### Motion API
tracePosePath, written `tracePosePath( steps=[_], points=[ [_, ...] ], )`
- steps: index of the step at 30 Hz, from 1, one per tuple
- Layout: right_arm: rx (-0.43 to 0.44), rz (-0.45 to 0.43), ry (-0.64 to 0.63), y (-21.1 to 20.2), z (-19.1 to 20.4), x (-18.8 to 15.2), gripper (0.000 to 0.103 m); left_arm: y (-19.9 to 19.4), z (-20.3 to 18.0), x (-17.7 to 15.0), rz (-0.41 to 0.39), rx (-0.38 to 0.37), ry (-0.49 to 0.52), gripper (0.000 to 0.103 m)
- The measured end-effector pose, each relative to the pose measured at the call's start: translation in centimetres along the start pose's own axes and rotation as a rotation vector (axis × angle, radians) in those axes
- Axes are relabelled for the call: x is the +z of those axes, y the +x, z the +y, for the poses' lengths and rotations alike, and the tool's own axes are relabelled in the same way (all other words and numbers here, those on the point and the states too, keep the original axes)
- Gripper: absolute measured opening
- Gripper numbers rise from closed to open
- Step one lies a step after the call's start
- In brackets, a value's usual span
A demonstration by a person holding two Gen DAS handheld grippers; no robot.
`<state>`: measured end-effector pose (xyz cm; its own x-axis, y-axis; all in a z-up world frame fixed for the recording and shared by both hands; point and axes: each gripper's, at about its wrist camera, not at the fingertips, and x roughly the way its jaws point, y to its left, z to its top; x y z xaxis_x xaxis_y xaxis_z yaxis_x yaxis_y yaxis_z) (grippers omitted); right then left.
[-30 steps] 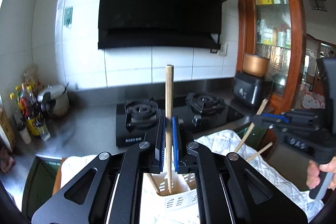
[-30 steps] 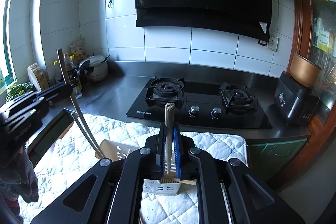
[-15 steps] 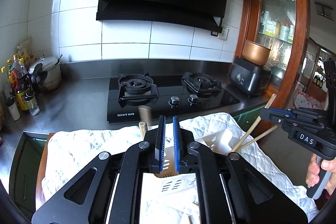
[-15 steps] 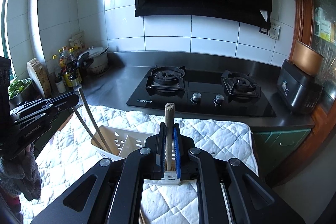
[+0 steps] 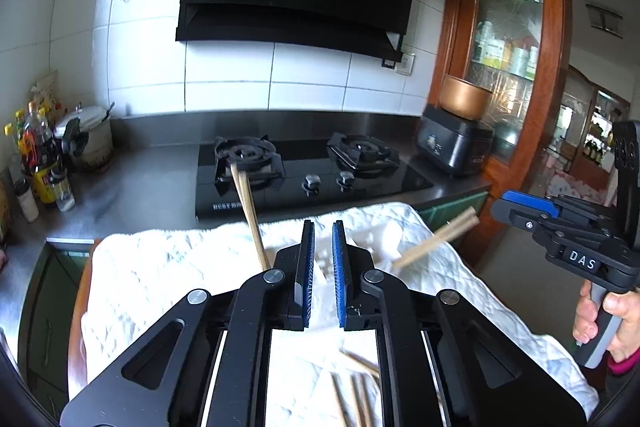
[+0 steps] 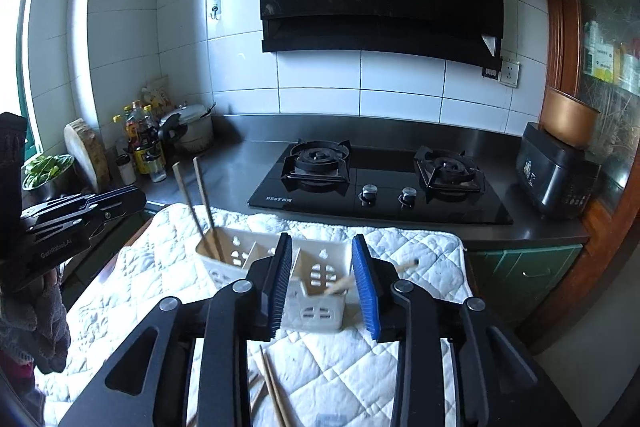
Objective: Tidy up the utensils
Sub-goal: 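Drop the chopstick into the caddy by opening the right gripper, then return the right gripper to the chopsticks and close on another one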
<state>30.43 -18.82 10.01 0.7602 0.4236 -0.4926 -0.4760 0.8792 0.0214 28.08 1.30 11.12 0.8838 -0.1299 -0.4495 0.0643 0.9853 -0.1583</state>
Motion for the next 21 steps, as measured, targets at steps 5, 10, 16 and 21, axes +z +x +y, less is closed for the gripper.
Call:
tracePosePath(
  steps=[5,10,16,21],
  points=[
    [0.015,0.033,-0.042,-2.2,0.8,-4.5,0.036,-2.3,-0.6,-3.3,0.024,-0.02,-0.014,0.01],
    [0.043,0.093,-0.076,-3.3,1.6,-9.8,0.037,-3.9,-1.4,-7.5,0.06,-0.04,-0.007,0.01],
    [0.079,0.201,-0.117,-2.5,2.9,-16.2,0.037,-5.1,-1.4,-12.7,0.114,-0.06,-0.05,0.01],
    [0.097,0.288,-0.113,-0.9,3.2,-20.5,0.035,-5.5,-0.7,-17.0,0.177,-0.049,-0.1,0.01]
  ],
)
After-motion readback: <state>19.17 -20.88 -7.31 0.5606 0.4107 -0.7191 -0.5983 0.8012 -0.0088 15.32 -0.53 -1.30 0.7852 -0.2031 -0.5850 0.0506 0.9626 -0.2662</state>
